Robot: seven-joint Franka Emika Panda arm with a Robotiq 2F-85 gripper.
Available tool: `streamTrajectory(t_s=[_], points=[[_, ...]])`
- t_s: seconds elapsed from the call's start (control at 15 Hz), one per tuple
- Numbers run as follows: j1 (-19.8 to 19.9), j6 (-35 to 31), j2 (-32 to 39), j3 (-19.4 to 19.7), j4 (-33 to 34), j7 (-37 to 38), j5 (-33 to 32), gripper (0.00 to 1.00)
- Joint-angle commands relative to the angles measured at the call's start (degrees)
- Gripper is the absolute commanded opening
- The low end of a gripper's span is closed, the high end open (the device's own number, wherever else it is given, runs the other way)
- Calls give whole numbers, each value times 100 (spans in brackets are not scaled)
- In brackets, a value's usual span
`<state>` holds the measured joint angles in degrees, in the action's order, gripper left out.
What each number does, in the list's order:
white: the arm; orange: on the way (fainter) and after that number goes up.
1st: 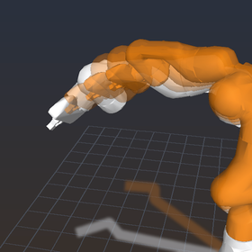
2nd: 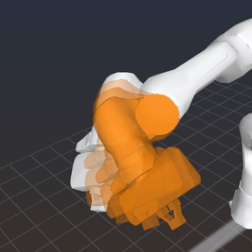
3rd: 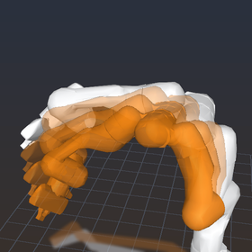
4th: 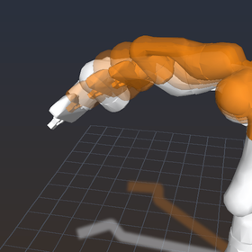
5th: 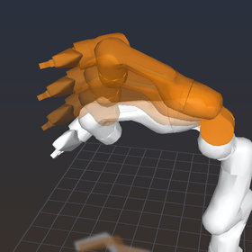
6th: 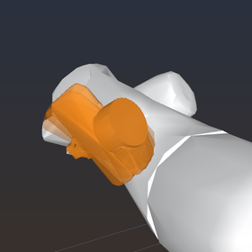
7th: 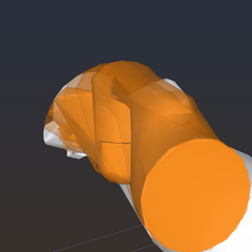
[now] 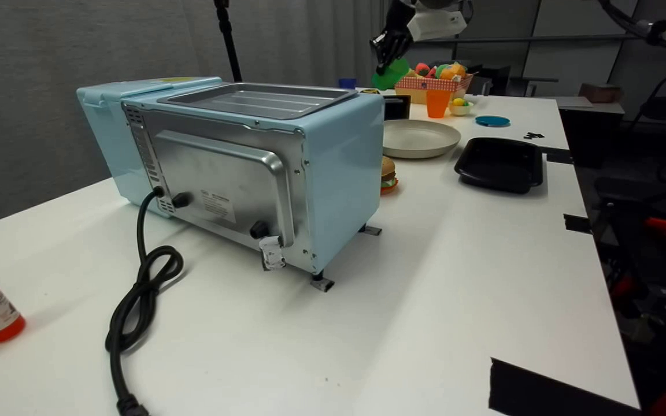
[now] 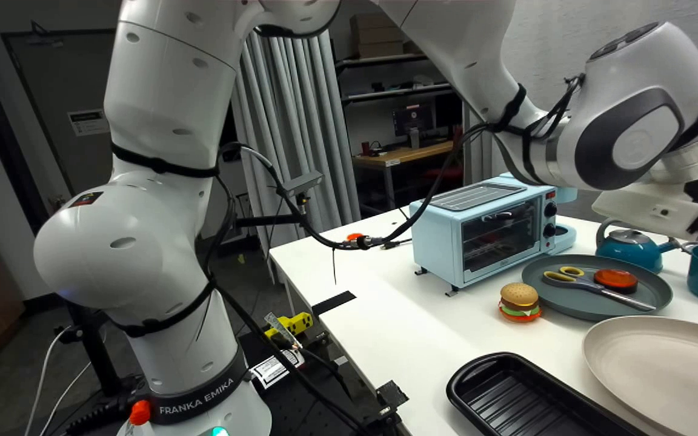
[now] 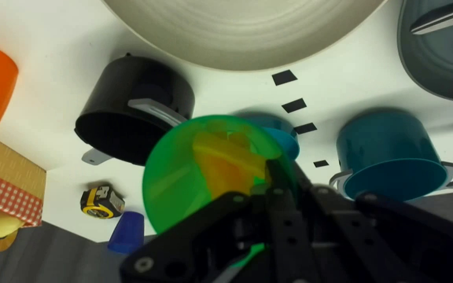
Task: Pick the green cup and pour the potato fries on the plate
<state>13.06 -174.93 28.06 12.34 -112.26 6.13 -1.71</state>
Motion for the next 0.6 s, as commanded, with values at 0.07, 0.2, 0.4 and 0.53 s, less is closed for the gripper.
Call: streamTrajectory(t_s=[0.07, 0.2, 0.4, 0.53], points=[[-380, -1685, 3, 438, -702, 116, -45, 2], [-471, -2369, 16, 560, -982, 3, 35, 2], [-572, -3385, 95, 693, -1322, -131, 119, 2], [-377, -4017, 137, 447, -1504, -459, 367, 2]])
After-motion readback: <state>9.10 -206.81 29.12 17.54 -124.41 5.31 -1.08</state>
